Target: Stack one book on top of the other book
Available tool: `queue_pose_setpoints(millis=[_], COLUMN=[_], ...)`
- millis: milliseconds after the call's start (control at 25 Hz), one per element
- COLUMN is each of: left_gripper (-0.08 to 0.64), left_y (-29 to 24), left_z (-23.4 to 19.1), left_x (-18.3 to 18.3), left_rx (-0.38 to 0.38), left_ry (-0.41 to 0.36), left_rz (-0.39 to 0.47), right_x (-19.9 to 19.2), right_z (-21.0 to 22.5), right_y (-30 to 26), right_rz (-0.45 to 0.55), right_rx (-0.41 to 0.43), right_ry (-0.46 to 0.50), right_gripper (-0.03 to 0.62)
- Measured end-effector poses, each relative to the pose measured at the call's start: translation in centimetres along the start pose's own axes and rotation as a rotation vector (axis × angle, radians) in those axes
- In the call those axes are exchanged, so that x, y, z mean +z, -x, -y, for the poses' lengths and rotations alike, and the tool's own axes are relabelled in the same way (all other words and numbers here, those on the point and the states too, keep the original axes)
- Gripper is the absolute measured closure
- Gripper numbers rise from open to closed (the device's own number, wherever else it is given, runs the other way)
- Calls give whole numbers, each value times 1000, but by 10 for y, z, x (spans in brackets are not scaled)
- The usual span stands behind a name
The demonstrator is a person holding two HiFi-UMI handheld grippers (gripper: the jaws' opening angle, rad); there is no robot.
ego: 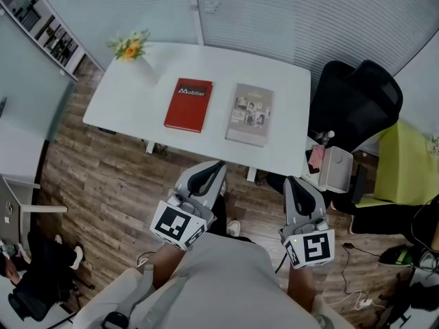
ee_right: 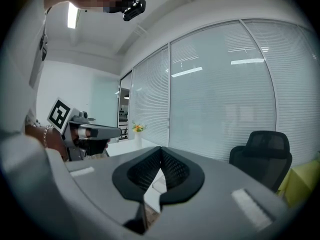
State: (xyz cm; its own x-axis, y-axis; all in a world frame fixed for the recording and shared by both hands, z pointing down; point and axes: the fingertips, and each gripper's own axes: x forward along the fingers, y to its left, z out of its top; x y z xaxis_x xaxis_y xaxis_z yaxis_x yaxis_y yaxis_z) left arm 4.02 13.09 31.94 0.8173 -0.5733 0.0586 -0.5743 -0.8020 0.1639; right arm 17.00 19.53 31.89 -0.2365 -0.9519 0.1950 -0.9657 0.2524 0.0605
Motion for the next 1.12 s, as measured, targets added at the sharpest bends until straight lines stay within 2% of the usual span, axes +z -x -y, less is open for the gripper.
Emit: queue_pose_setpoints(millis=[760,1120], left_gripper=[557,557], left_y=[-79,-96], left_z=[-157,-199], left_x=[32,36], left_rx=[-15,-21], left_ry=[15,29], left_rz=[23,20], right_x=[42,50], right_z=[6,2], right_y=[-178,-227], right_rz=[-15,-22], right_rx=[18,36], right_ry=[29,76], right_gripper=[588,588])
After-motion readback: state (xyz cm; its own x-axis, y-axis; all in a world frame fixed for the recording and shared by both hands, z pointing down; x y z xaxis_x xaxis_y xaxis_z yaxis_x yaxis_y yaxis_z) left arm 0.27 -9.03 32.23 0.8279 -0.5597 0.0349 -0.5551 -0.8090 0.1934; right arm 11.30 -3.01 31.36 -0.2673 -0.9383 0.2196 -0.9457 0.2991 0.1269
